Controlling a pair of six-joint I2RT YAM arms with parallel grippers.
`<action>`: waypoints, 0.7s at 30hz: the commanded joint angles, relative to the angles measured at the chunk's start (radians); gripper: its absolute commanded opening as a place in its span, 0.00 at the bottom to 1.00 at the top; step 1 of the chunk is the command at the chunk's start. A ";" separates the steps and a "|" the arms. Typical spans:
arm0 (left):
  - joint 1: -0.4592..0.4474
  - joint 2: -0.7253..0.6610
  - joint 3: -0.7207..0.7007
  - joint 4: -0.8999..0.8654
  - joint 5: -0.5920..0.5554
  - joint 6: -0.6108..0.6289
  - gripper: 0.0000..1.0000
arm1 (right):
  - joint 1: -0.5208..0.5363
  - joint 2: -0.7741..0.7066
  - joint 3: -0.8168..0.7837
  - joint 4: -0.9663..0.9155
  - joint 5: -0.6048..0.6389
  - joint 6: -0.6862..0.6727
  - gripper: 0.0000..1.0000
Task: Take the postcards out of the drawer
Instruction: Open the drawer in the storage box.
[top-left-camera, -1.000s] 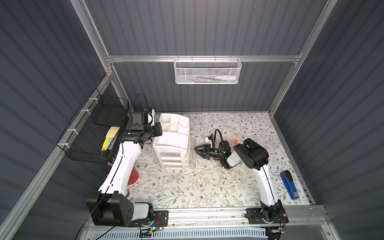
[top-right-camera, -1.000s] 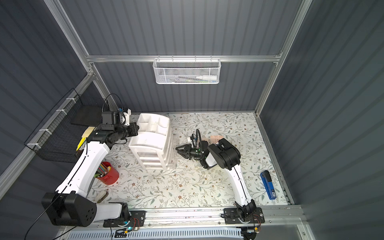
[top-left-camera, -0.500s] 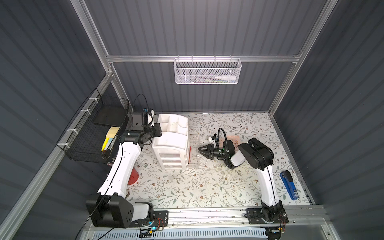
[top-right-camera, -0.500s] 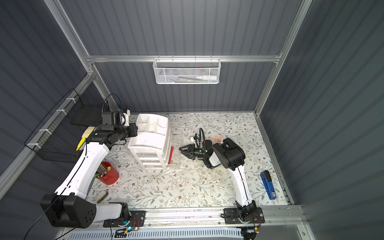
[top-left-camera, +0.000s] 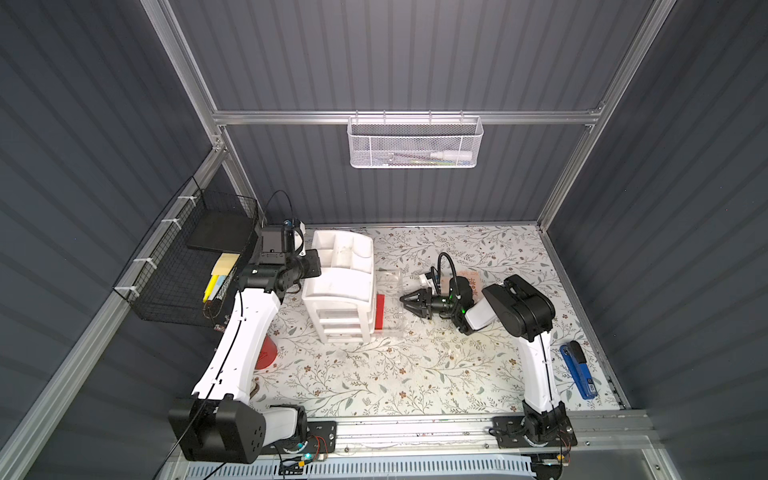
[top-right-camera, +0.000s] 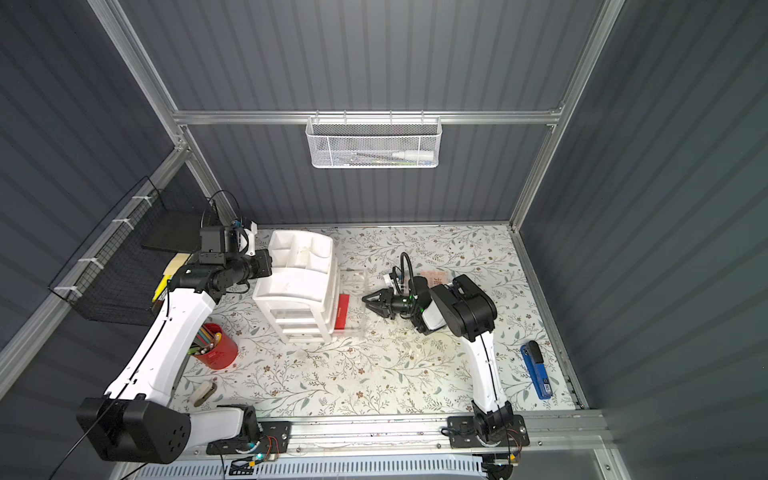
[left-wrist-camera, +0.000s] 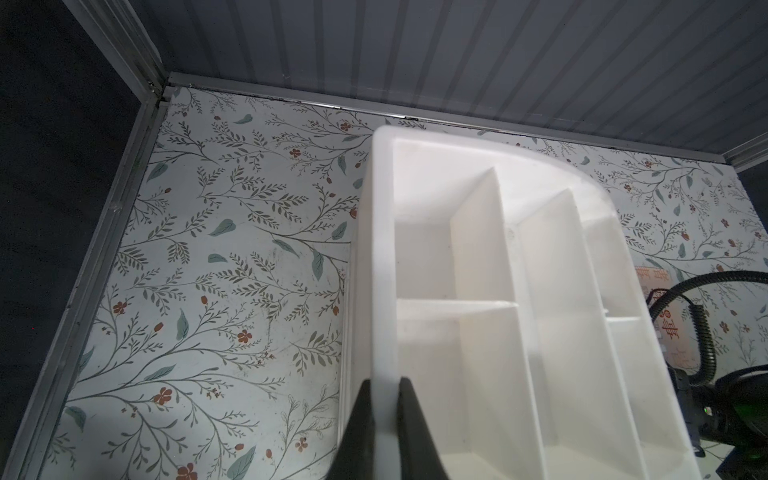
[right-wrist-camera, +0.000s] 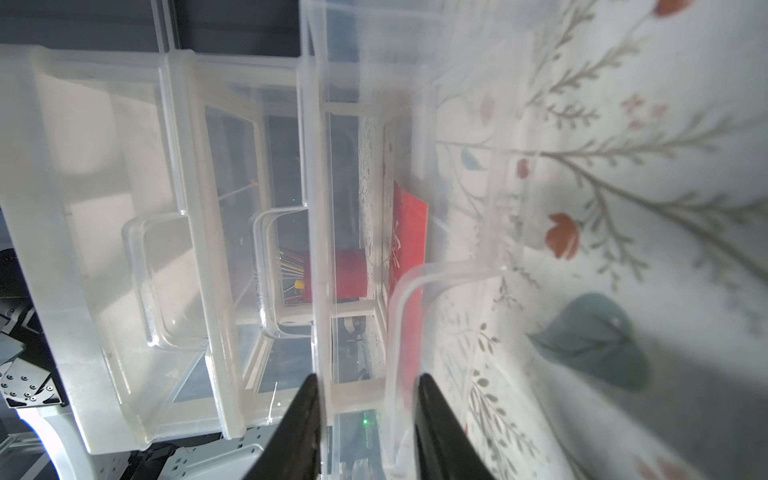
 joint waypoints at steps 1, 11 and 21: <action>0.018 -0.025 -0.030 -0.135 -0.075 0.032 0.00 | -0.010 -0.039 0.006 -0.070 -0.030 -0.046 0.31; 0.019 -0.056 -0.044 -0.150 -0.098 0.027 0.00 | -0.011 -0.060 0.018 -0.143 -0.036 -0.084 0.31; 0.021 -0.065 -0.053 -0.147 -0.090 0.036 0.00 | -0.004 -0.088 0.068 -0.303 -0.047 -0.162 0.37</action>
